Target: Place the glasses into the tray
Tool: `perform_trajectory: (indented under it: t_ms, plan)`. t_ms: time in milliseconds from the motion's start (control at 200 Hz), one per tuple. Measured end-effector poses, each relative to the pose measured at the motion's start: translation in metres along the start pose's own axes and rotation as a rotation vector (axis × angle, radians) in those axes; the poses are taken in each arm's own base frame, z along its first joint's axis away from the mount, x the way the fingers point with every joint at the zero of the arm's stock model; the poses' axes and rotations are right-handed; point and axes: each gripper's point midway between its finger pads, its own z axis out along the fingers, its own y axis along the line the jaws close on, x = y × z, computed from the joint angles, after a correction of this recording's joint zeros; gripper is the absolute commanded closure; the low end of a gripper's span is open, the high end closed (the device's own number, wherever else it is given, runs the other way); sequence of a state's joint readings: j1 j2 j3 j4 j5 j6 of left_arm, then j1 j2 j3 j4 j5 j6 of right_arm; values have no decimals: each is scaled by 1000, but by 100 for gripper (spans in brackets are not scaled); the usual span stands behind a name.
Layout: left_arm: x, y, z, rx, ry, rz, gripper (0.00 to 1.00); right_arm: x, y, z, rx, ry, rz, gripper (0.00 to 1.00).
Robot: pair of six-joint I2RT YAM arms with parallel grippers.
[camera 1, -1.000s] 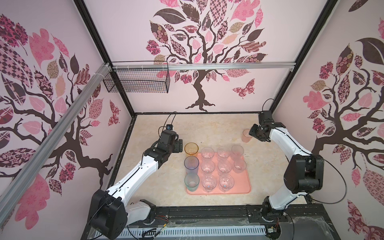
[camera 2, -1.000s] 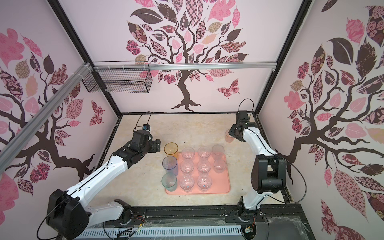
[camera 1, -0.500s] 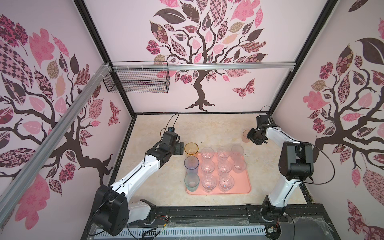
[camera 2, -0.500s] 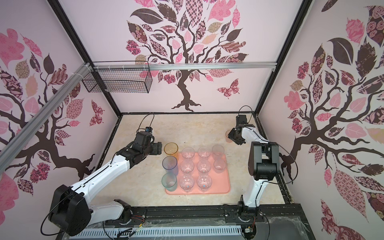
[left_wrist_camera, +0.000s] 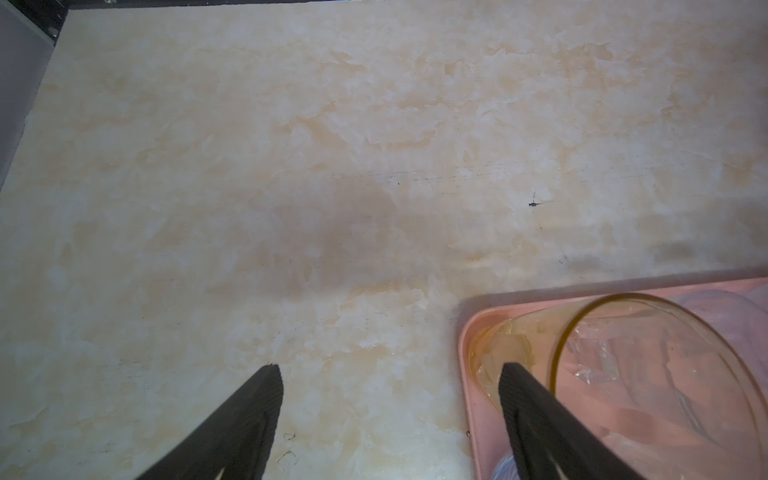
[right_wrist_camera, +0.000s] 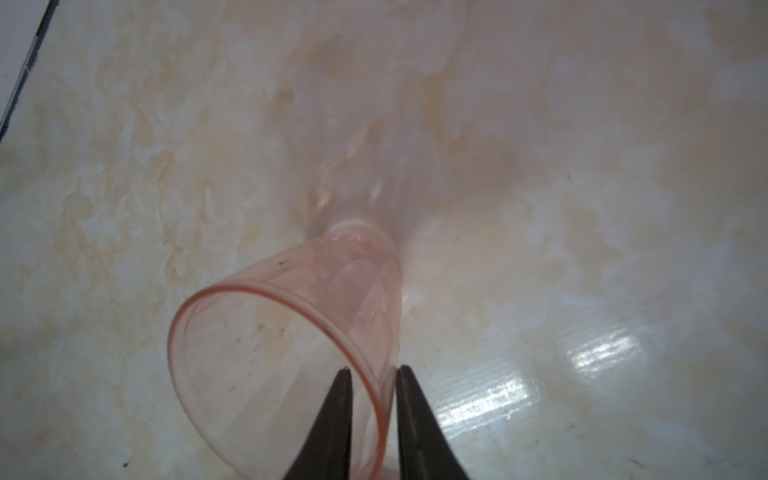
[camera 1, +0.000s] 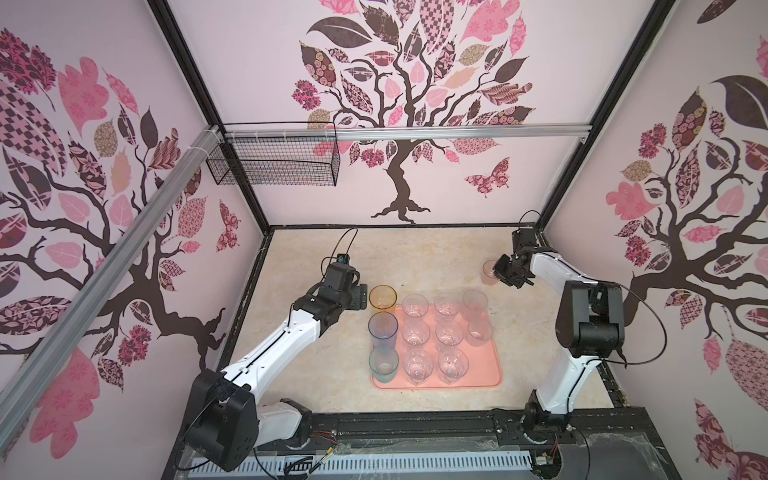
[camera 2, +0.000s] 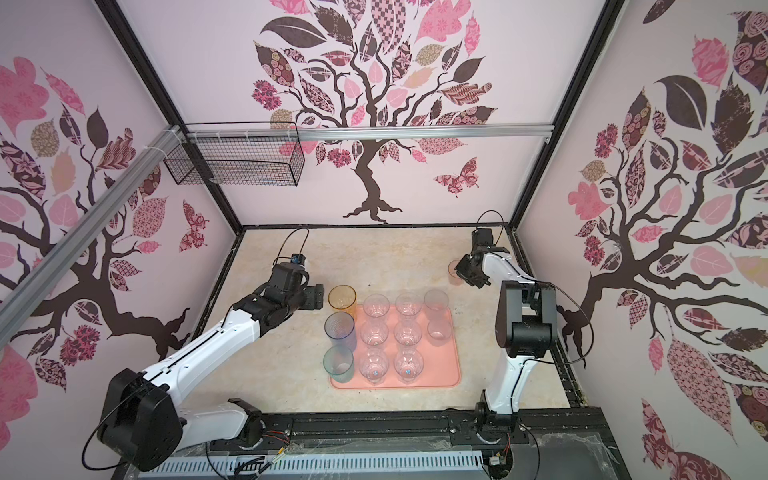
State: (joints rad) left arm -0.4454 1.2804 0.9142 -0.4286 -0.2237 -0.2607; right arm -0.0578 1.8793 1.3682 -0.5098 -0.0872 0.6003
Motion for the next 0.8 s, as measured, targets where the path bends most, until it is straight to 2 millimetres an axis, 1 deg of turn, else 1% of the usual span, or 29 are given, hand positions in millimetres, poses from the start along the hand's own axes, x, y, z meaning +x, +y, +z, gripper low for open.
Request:
perform_trajectory:
  t_ms: [235,580,635,700,800]
  plan:
    - [0,0,0,-3,0,3,14,0,2,-1,-10,6,-7,88]
    - [0,1,0,-4,1,3,15,7,-1,-6,3,33,-19,90]
    - [2,1,1,-4,3,4,15,7,0,-10,-1,34,-20,90]
    - [4,1,1,-5,8,6,15,6,3,-20,-14,22,-24,90]
    - [3,1,-3,-2,4,7,16,1,11,-46,-47,-13,-37,90]
